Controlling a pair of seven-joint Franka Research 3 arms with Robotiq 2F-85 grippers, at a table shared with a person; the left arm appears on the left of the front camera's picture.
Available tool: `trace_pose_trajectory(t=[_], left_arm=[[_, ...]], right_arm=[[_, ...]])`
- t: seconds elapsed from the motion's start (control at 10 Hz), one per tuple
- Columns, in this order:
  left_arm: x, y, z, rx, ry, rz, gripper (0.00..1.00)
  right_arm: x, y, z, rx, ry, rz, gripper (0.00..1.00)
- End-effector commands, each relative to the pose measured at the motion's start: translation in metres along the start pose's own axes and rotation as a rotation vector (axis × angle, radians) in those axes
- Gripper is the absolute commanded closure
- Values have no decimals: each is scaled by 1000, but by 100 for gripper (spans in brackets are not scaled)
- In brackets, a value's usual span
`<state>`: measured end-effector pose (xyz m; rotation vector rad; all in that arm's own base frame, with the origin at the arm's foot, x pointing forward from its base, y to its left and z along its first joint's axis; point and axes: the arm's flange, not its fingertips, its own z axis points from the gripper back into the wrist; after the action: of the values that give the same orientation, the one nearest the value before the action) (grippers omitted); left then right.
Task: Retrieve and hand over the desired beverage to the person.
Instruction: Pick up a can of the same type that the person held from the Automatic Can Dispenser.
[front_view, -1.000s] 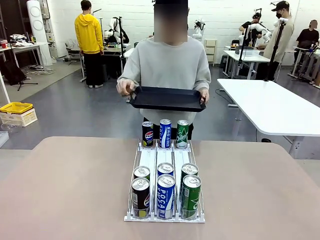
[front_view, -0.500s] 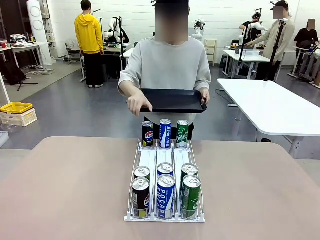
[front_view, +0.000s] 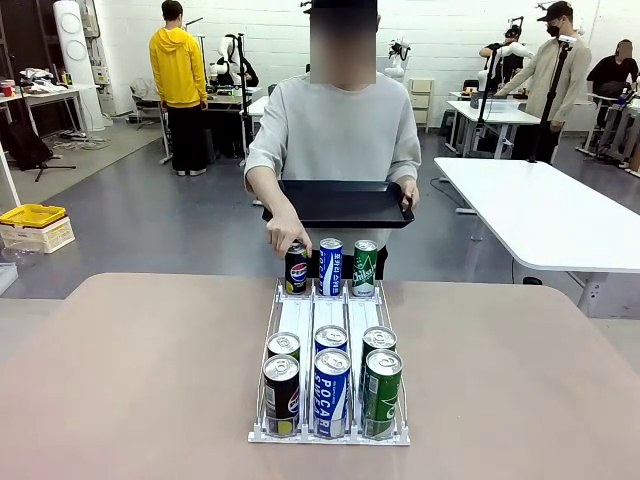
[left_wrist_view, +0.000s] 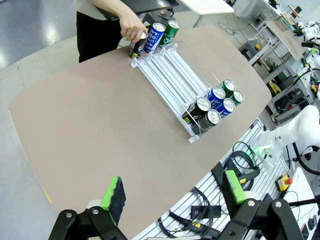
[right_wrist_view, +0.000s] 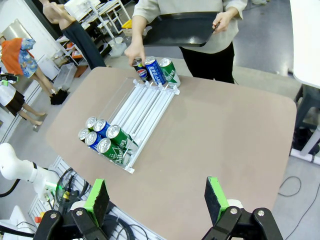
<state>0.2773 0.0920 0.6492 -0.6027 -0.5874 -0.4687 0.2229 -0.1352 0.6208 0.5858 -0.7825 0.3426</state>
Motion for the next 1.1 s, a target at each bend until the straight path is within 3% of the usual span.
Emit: trace_pose_trajectory(t=[0.0, 1.0], left_arm=[[0, 0, 0, -10, -1, -2, 0], [0, 0, 0, -10, -1, -2, 0]], right_arm=[[2, 0, -2, 12, -9, 8, 0], [2, 0, -2, 12, -9, 8, 0]])
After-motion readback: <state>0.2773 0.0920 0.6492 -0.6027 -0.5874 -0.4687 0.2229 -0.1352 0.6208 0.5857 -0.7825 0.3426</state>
